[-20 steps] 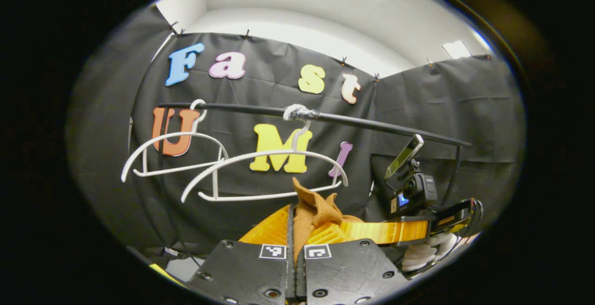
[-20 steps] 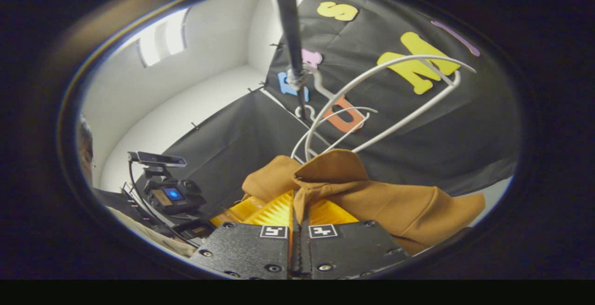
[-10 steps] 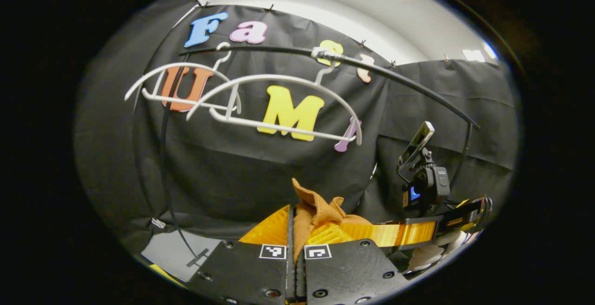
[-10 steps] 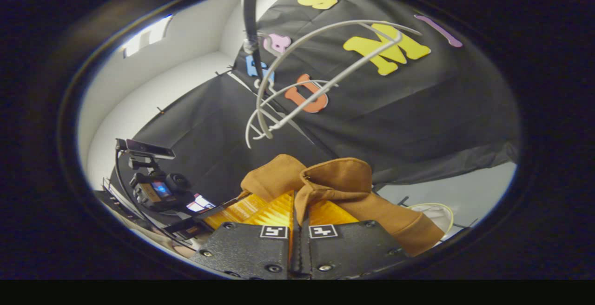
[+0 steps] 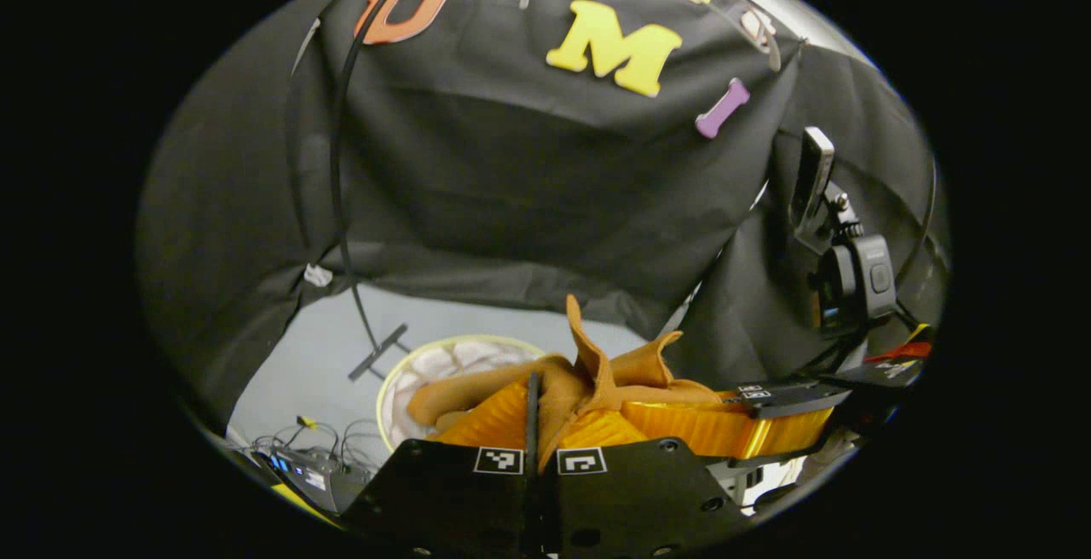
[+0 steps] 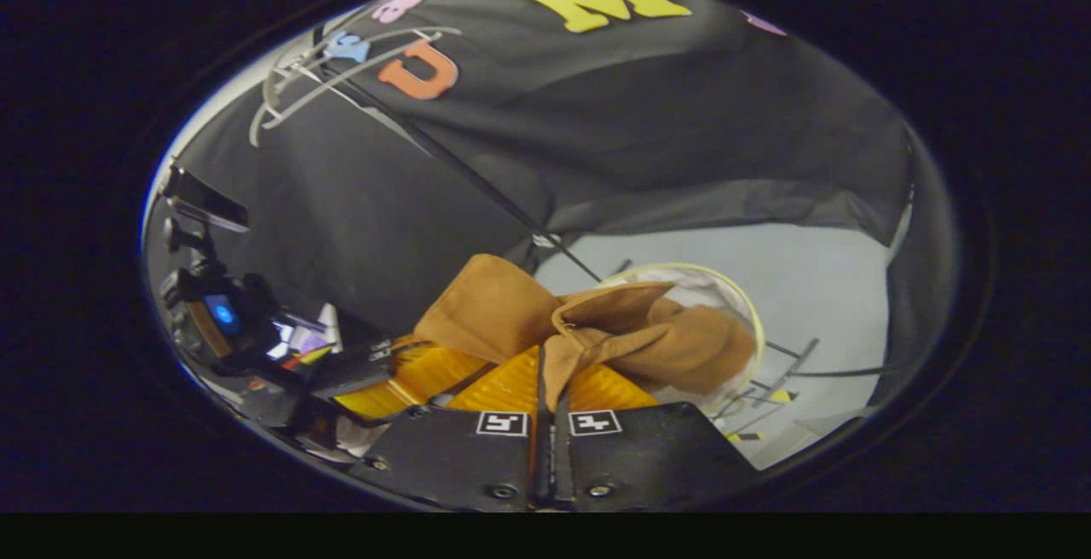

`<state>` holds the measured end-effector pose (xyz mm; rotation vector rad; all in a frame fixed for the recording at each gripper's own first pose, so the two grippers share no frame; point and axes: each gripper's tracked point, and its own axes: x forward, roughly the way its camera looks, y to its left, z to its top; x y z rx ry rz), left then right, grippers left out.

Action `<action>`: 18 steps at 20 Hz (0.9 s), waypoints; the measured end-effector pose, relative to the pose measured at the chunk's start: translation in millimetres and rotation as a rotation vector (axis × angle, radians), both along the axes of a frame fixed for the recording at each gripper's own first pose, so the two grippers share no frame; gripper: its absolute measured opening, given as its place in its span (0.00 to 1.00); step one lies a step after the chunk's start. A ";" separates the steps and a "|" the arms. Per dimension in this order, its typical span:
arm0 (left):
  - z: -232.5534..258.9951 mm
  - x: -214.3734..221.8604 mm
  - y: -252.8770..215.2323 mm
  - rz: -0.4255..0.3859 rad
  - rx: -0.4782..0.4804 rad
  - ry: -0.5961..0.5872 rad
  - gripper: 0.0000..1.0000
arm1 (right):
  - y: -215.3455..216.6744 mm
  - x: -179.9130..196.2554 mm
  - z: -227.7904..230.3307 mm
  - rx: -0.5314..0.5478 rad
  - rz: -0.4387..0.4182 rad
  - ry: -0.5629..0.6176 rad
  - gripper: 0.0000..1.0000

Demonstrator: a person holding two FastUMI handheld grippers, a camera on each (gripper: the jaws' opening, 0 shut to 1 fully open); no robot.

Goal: Grasp the clothes on the hanger with both hands and then place them into the laundry hamper below.

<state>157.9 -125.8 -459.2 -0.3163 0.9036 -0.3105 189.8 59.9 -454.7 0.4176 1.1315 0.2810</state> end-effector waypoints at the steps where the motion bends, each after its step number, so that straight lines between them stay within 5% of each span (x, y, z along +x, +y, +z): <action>1: -12.9 -12.8 -1.8 -0.004 0.029 0.057 0.01 | 0.3 -6.1 -12.6 -0.029 -0.005 0.029 0.02; 5: -17.6 -33.1 2.8 0.008 0.104 0.168 0.01 | -4.0 -12.9 -17.4 -0.083 -0.037 0.082 0.06; 6: -16.6 -34.2 3.1 -0.007 0.110 0.162 0.02 | -3.2 -7.2 -15.1 -0.074 -0.052 0.066 0.10; 7: -20.4 -34.9 8.2 -0.016 0.144 0.148 0.04 | -3.2 -2.0 -9.1 -0.079 -0.047 0.022 0.26; 11: -5.4 -27.2 31.0 0.026 0.180 0.084 0.80 | -46.7 17.6 11.8 -0.275 0.004 -0.142 0.91; 12: 7.0 -23.8 37.5 0.043 0.183 0.050 1.00 | -51.5 17.0 13.3 -0.302 0.012 -0.160 0.92; 16: 55.3 -6.6 56.7 0.088 0.198 -0.043 0.91 | -47.6 15.9 33.5 -0.366 0.033 -0.232 0.93; 18: 72.8 -8.2 66.8 0.111 0.207 -0.088 0.97 | -48.9 21.4 53.0 -0.387 0.028 -0.289 0.95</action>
